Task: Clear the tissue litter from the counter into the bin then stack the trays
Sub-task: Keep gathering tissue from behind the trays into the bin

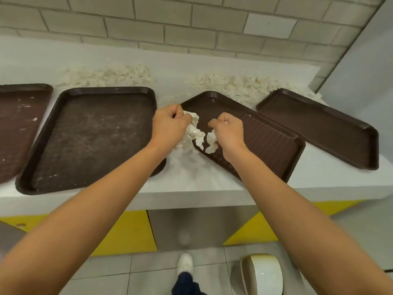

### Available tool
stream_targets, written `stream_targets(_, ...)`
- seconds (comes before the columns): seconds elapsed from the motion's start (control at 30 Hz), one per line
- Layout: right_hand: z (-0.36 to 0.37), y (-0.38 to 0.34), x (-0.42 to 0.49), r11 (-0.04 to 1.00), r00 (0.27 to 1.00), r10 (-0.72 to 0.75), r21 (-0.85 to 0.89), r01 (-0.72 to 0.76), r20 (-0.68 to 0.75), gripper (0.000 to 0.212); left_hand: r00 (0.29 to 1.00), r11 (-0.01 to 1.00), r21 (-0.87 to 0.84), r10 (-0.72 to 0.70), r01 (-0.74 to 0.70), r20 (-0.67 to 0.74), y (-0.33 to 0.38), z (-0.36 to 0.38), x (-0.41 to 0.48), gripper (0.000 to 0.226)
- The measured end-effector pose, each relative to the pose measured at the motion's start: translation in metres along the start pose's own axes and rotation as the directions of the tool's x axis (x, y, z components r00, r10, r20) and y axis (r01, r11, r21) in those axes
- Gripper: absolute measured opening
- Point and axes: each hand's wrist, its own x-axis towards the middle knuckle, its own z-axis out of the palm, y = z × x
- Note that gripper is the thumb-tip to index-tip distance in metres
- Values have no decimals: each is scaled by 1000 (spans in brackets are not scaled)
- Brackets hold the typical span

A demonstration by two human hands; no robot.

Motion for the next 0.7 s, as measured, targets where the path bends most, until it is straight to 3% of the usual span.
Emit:
stream_targets(0.3, -70, 16, -57, 1000, 999, 20, -8, -21, -35, 43, 995, 999, -30, -40, 43, 87, 13, 37, -76, 44)
stream_targets(0.7, -218, 67, -117, 986, 998, 63, -155, -66, -25, 44, 984, 989, -29, -141, 145, 109, 18, 140, -196, 42)
